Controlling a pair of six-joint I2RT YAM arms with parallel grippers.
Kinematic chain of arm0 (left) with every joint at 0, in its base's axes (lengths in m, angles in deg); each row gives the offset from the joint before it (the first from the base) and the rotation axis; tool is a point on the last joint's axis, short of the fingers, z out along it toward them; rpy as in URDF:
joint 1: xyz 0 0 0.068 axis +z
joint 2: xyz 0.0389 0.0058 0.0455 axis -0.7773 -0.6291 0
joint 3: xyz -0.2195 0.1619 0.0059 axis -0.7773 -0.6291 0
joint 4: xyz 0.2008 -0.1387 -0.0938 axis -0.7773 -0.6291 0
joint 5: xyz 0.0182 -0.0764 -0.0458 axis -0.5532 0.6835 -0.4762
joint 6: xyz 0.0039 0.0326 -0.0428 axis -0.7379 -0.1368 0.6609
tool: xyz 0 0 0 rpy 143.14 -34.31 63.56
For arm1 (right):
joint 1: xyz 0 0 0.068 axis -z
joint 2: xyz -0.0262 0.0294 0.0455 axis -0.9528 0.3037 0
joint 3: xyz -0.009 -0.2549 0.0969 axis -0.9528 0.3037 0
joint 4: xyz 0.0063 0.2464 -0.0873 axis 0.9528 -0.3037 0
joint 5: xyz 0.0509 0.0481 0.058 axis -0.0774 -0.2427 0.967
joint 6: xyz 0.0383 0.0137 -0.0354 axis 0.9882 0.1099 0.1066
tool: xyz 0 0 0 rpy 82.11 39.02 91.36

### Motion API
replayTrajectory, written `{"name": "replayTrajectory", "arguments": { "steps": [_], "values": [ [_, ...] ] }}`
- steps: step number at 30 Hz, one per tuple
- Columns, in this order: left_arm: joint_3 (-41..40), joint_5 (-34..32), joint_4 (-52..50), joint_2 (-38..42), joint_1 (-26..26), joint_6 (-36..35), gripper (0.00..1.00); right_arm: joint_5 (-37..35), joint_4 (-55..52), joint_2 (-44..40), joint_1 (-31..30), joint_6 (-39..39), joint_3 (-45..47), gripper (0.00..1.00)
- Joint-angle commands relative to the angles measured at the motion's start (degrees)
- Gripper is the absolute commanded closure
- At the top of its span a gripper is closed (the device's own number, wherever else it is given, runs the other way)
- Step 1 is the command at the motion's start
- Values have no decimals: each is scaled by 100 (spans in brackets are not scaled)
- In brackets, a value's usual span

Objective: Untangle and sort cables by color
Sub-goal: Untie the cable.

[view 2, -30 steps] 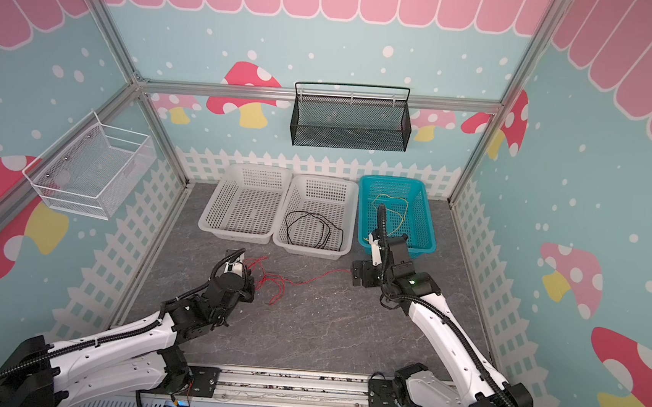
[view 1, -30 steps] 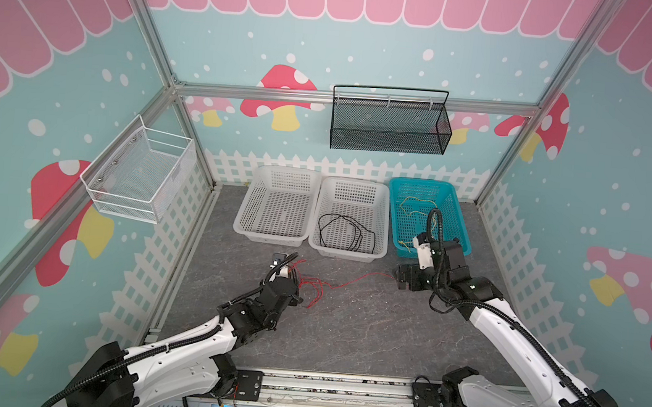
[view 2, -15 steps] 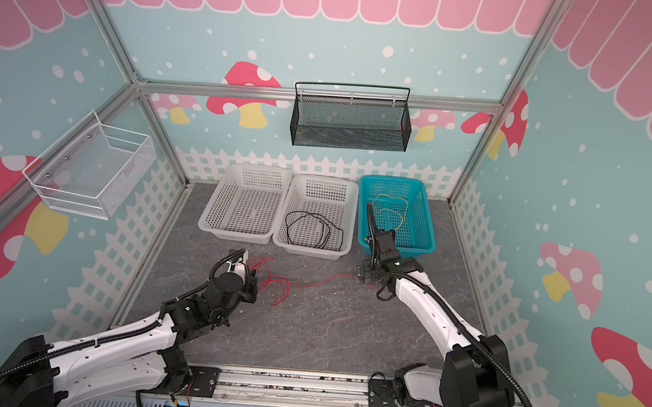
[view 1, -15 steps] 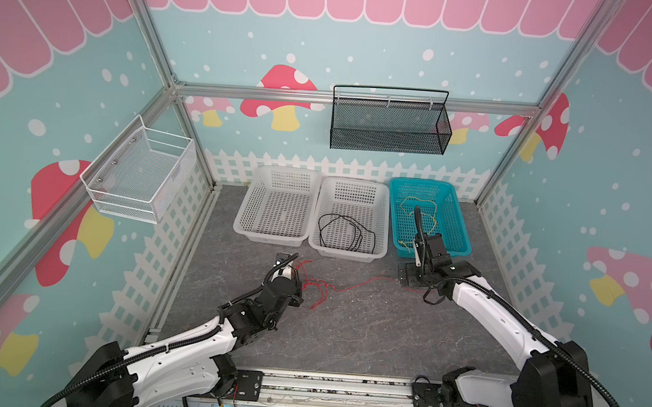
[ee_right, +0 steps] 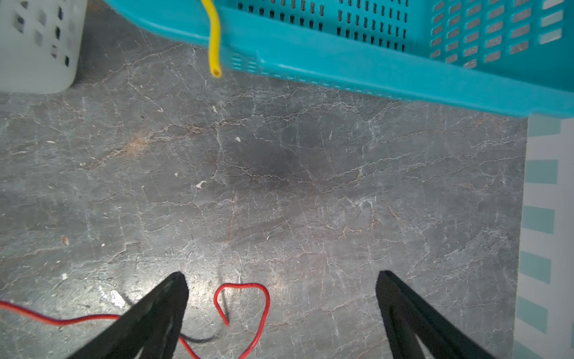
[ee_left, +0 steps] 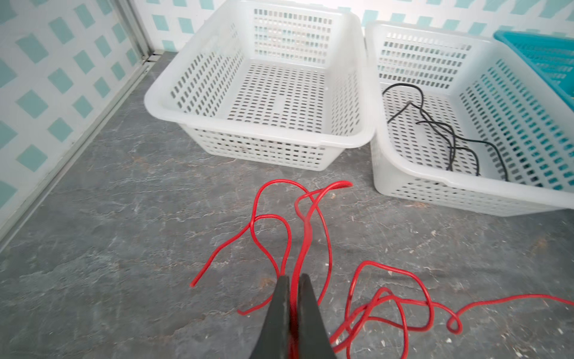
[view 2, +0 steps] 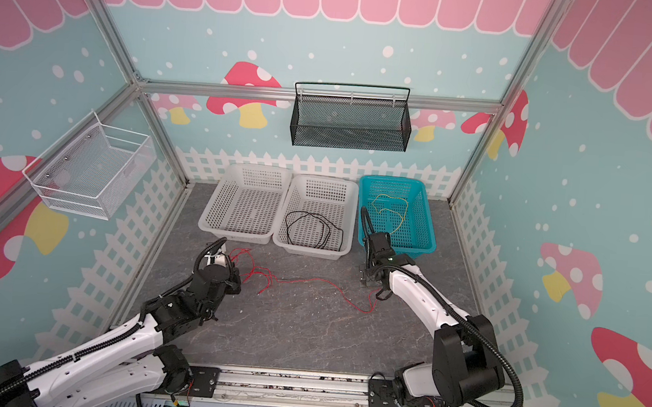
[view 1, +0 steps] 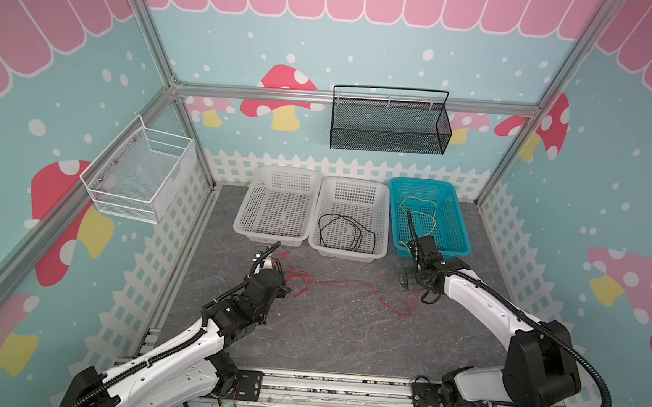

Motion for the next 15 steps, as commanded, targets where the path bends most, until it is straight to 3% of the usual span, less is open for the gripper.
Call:
{"name": "replayTrajectory", "arguments": {
  "steps": [1, 6, 15],
  "values": [
    [83, 512, -195, 39, 20, 77, 100, 373, 127, -265, -10, -301, -178, 2],
    [-158, 1216, 472, -2, -264, -218, 100, 1836, 1166, -908, -468, -994, 177, 5],
    [-137, 1359, 769, -144, -480, -307, 100, 2663, 1831, -390, -1402, -1628, 216, 28]
  ]
}}
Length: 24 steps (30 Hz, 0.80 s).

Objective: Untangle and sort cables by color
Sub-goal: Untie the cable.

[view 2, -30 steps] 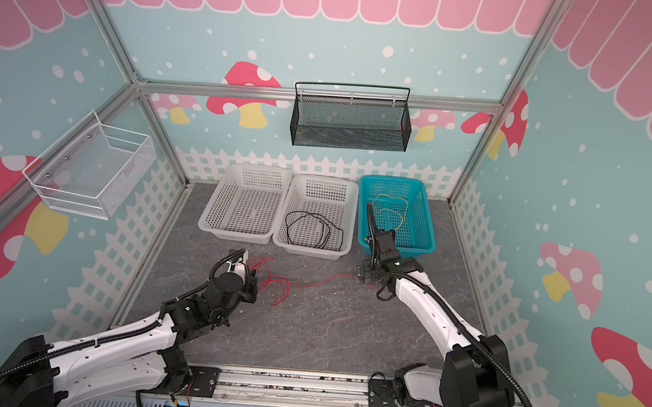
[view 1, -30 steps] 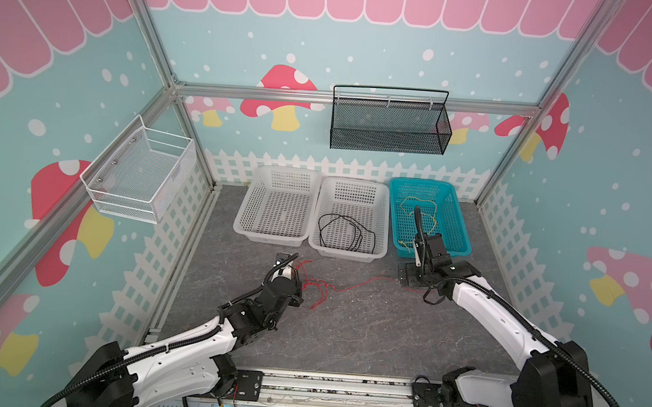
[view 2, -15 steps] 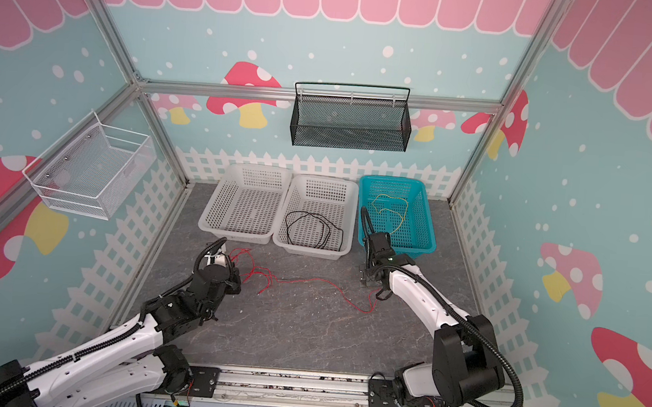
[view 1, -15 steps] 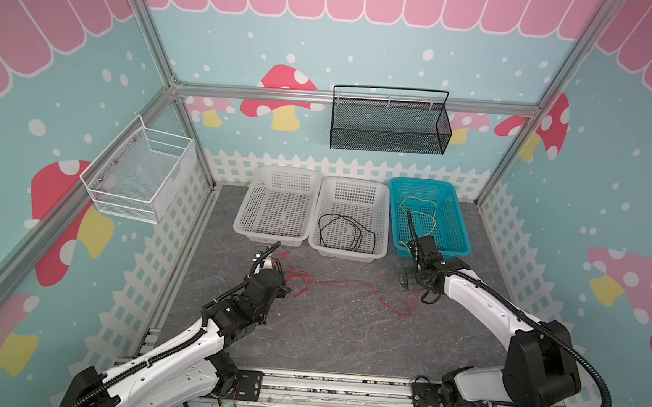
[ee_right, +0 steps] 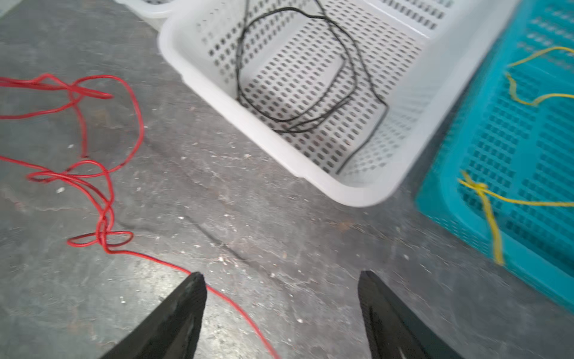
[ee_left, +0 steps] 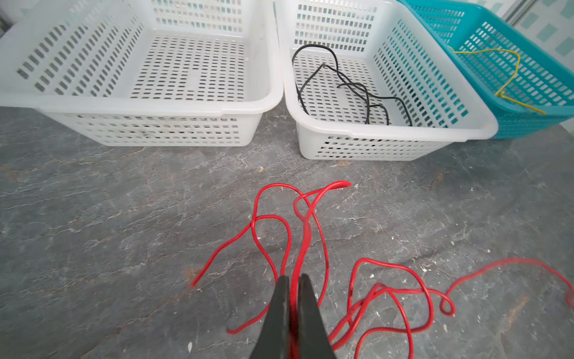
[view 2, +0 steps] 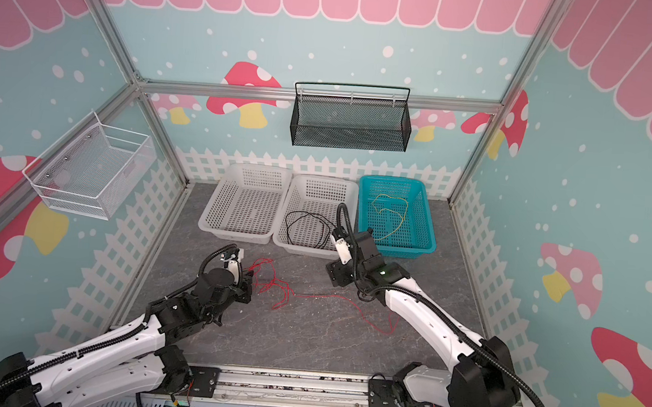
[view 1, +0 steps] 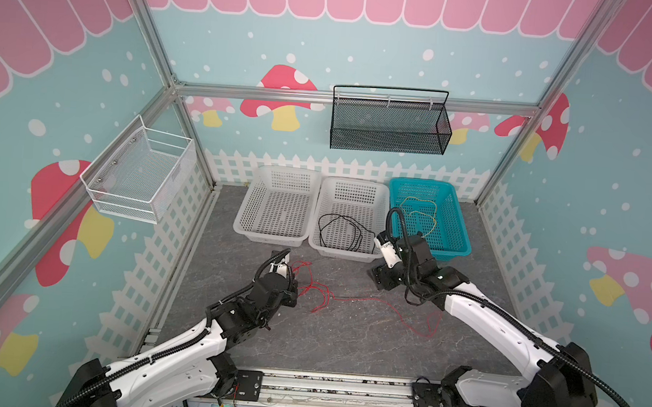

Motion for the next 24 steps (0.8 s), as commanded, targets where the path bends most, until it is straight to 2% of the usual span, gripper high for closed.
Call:
{"name": "replayTrajectory", "arguments": {
  "steps": [1, 3, 5, 10, 16, 24],
  "values": [
    [-31, 148, 279, 12, -30, -62, 100, 516, 338, 302, -143, -410, 167, 32],
    [-22, 133, 296, 47, -30, -81, 100, 710, 489, 411, -232, -492, 274, 41],
    [-15, 122, 326, 81, -30, -90, 100, 985, 685, 444, -363, -575, 412, 42],
    [45, 148, 326, 117, -30, -86, 100, 1312, 1096, 675, -845, -672, 599, 39],
    [115, 62, 231, 85, -30, -14, 100, 1329, 1276, 1100, -1045, -668, 521, 32],
    [157, 80, 211, 54, -30, 41, 100, 922, 1487, 1343, -1112, -746, 253, 36]
  ]
}}
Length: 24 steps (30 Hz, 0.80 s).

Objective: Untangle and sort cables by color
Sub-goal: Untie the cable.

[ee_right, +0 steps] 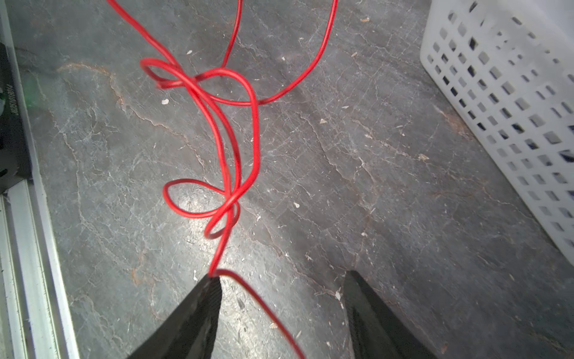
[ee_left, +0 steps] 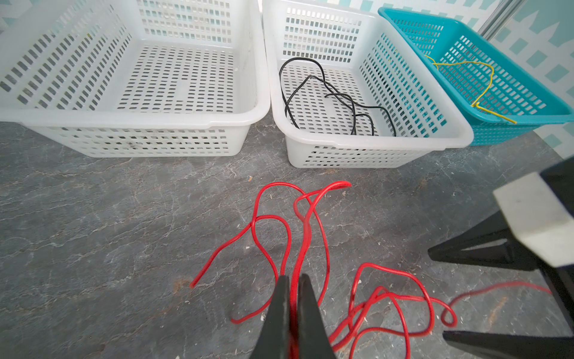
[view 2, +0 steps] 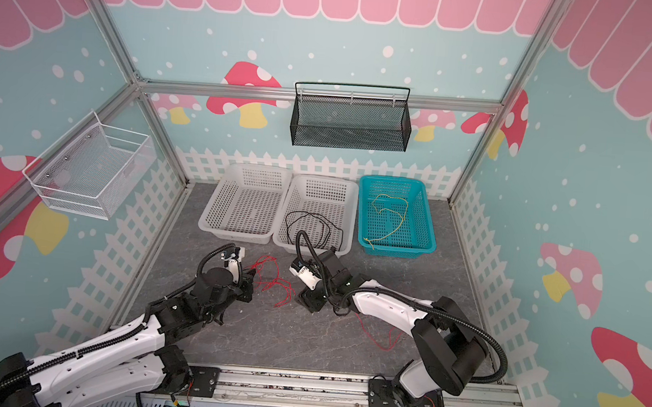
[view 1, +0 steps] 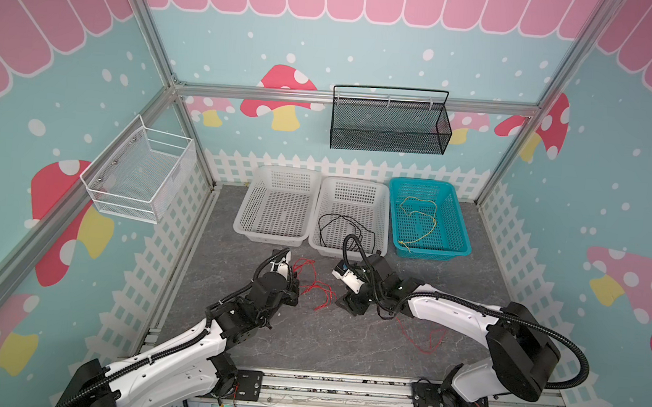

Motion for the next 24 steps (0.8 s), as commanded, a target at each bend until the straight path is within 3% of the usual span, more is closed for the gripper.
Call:
{"name": "replayTrajectory", "arguments": {
  "steps": [1, 4, 6, 7, 10, 18, 24],
  "values": [
    [157, 12, 44, 19, -23, 83, 100, -158, 245, 117, -40, -182, -278, 37],
    [162, 20, 39, 12, -23, 100, 100, -76, 261, 264, -48, -221, -428, 40],
    [149, 21, 39, 6, -23, 101, 100, -15, 265, 397, -47, -245, -523, 50],
    [151, 20, 40, -9, -23, 116, 100, -5, 263, 456, -48, -273, -565, 59],
    [142, -47, 22, -8, -23, 163, 100, -188, 232, 602, -58, -312, -633, 100],
    [242, -1174, -869, 150, 124, 758, 100, -1383, 45, 425, -2, -363, -426, 100],
    [260, -1186, -1553, 632, 757, 1360, 100, -1788, -161, 310, 208, -224, -238, 100]
  ]
}}
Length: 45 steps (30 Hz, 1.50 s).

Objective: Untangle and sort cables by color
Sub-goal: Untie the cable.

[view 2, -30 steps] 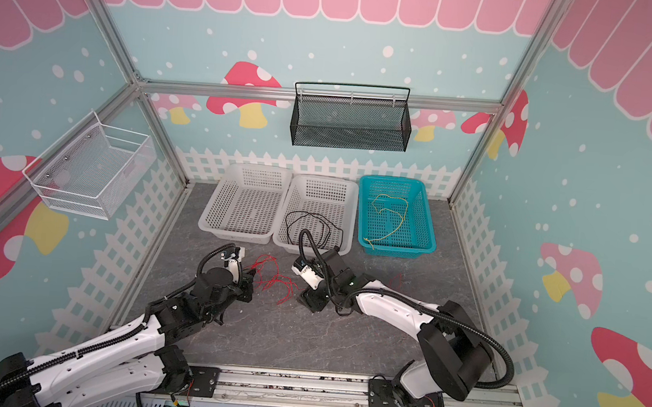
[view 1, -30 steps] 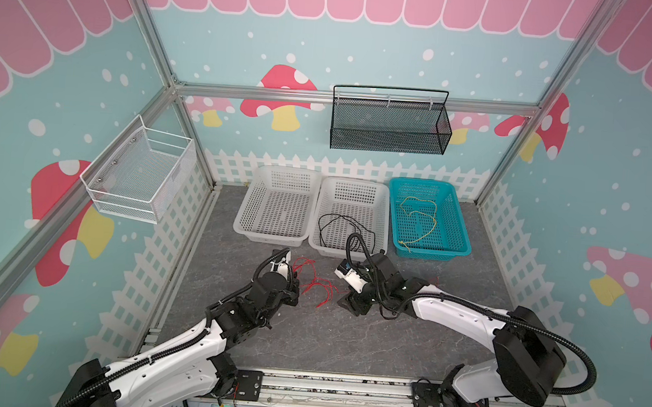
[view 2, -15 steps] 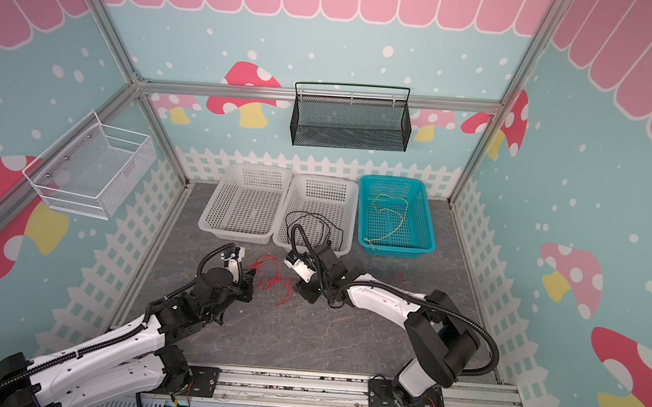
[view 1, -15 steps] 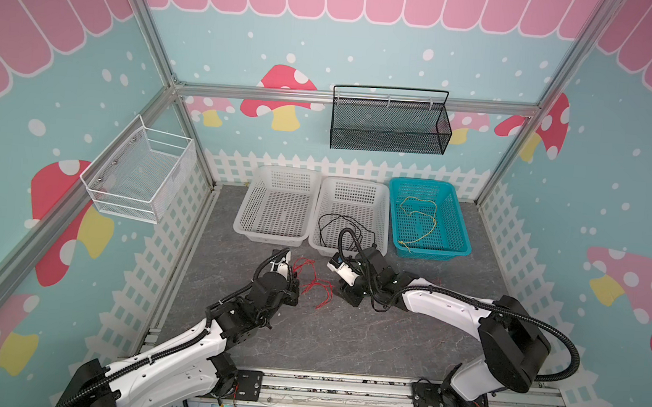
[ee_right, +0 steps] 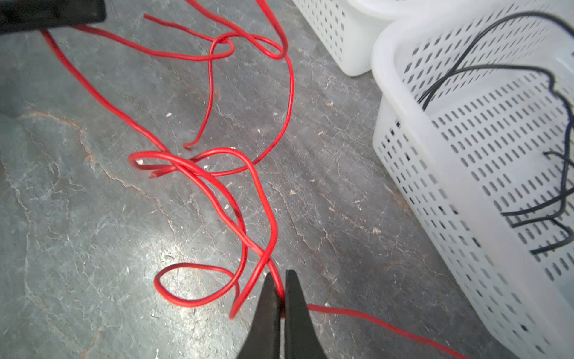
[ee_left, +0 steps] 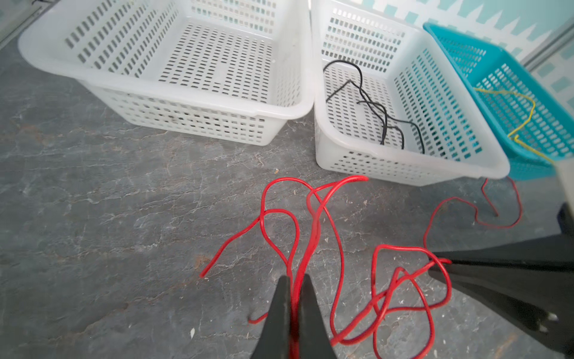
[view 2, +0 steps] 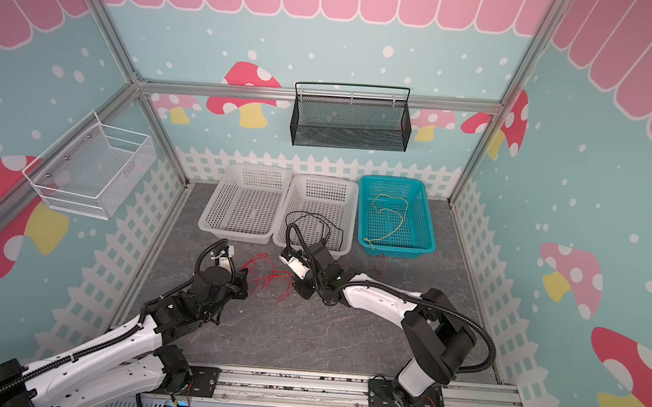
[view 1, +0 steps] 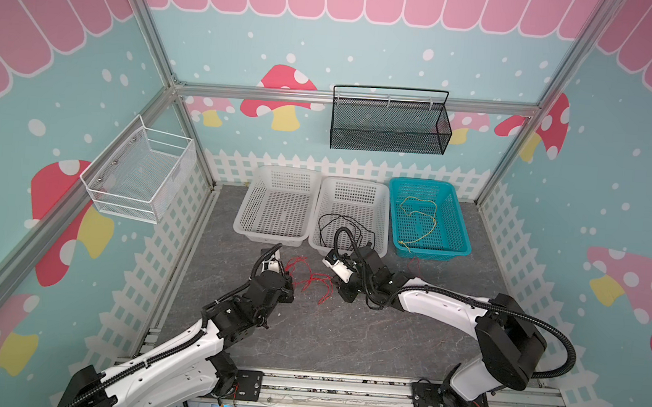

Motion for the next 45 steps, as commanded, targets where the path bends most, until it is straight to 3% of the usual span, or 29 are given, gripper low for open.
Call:
{"name": "replayTrajectory", "arguments": {
  "steps": [1, 12, 18, 21, 24, 29, 33, 45],
  "values": [
    [138, -942, -978, 476, 449, 426, 100, -1223, -800, -94, 399, 55, 355, 100],
    [373, -1201, -1862, 1149, 862, 529, 100, -1432, -920, -391, 1252, 574, 769, 100],
    [496, -1359, -2168, 1210, 952, 597, 100, -1977, -1173, -366, 1514, 939, 780, 100],
    [524, -1335, -2176, 1292, 954, 519, 100, -1555, -1128, -445, 1509, 824, 776, 100],
    [535, -1319, -2164, 1329, 953, 523, 100, -1564, -1077, -504, 1511, 796, 799, 100],
    [663, -1545, -2359, 1374, 966, 505, 100, -2325, -1225, -428, 1564, 1009, 778, 100],
    [919, -1725, -2502, 1431, 1020, 354, 100, -2399, -1240, -403, 1593, 1071, 787, 100],
    [2039, -2295, -2794, 1452, 1759, -236, 100, -2135, -1045, -286, 1589, 1019, 950, 100]
  ]
}}
